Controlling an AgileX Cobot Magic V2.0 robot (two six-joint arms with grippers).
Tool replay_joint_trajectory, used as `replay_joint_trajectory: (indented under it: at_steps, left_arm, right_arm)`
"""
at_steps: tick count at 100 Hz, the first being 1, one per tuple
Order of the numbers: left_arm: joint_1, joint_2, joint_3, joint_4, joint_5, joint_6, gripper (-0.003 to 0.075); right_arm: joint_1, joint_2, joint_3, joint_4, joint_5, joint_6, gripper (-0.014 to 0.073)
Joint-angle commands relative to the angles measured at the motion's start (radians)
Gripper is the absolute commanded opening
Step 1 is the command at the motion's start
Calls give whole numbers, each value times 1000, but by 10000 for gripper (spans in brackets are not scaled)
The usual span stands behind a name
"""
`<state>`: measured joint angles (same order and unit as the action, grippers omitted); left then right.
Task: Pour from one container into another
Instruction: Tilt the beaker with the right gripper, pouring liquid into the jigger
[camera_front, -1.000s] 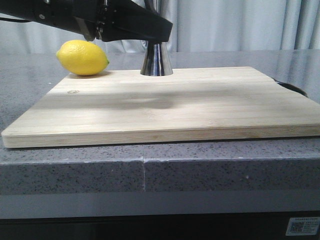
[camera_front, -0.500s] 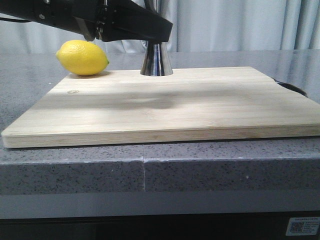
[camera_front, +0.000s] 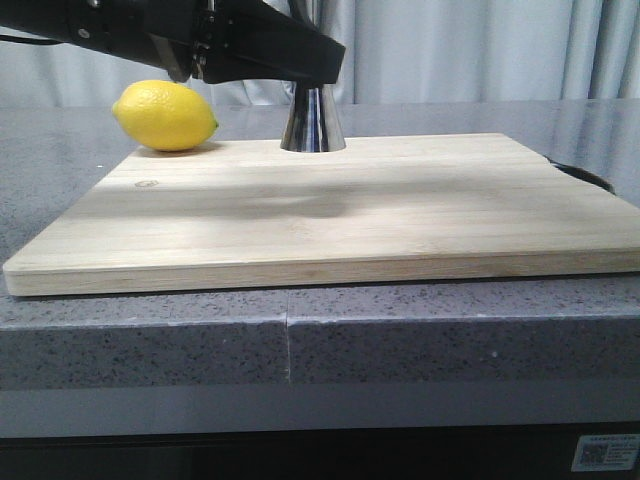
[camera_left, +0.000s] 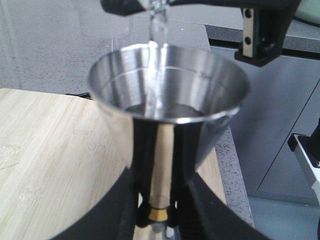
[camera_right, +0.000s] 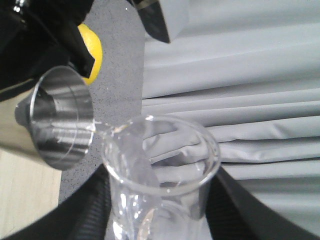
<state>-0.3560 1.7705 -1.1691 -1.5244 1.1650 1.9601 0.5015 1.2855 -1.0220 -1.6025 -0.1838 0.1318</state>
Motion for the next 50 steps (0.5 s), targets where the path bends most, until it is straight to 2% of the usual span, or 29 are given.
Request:
replay_joint_trajectory:
  at_steps: [1, 50]
  left_arm:
    - [-12, -54, -28, -72, 105, -11, 71]
    - [-12, -54, -28, -72, 105, -11, 71]
  right_arm:
    - [0, -26, -36, 0, 1, -1, 237]
    - [0, -26, -36, -47, 2, -1, 237]
